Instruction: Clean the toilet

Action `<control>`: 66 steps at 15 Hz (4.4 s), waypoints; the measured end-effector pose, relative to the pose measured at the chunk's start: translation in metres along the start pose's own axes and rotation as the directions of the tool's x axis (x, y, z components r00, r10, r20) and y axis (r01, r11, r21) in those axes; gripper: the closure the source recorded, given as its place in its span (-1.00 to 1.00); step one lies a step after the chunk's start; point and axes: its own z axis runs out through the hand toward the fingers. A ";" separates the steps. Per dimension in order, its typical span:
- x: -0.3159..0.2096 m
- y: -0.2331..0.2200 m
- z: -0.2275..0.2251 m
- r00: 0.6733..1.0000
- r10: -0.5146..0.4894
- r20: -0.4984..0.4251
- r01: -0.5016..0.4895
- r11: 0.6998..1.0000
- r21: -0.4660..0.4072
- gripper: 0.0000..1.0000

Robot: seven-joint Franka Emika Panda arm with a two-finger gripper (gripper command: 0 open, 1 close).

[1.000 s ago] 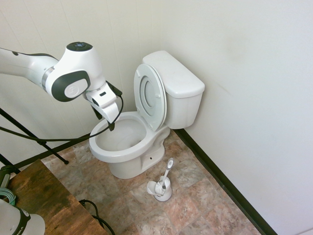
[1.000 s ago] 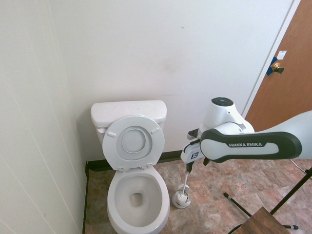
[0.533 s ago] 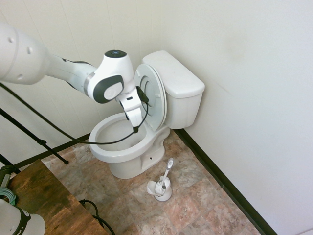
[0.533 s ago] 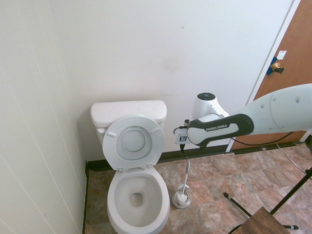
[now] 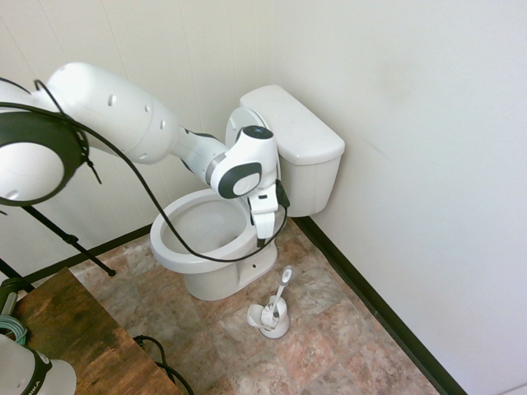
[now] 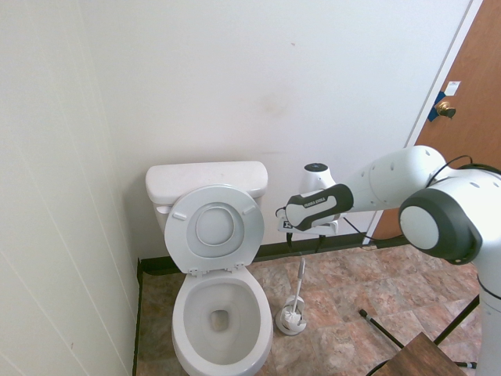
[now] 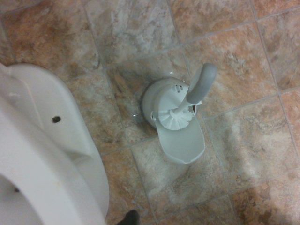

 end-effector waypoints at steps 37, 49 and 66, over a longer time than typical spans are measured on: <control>0.092 -0.082 0.196 0.951 0.302 0.070 -0.286 0.941 -0.178 1.00; 0.090 -0.085 0.197 0.965 0.250 0.079 -0.236 0.959 -0.157 1.00; 0.101 -0.026 0.086 0.996 0.077 0.050 -0.076 0.997 -0.022 1.00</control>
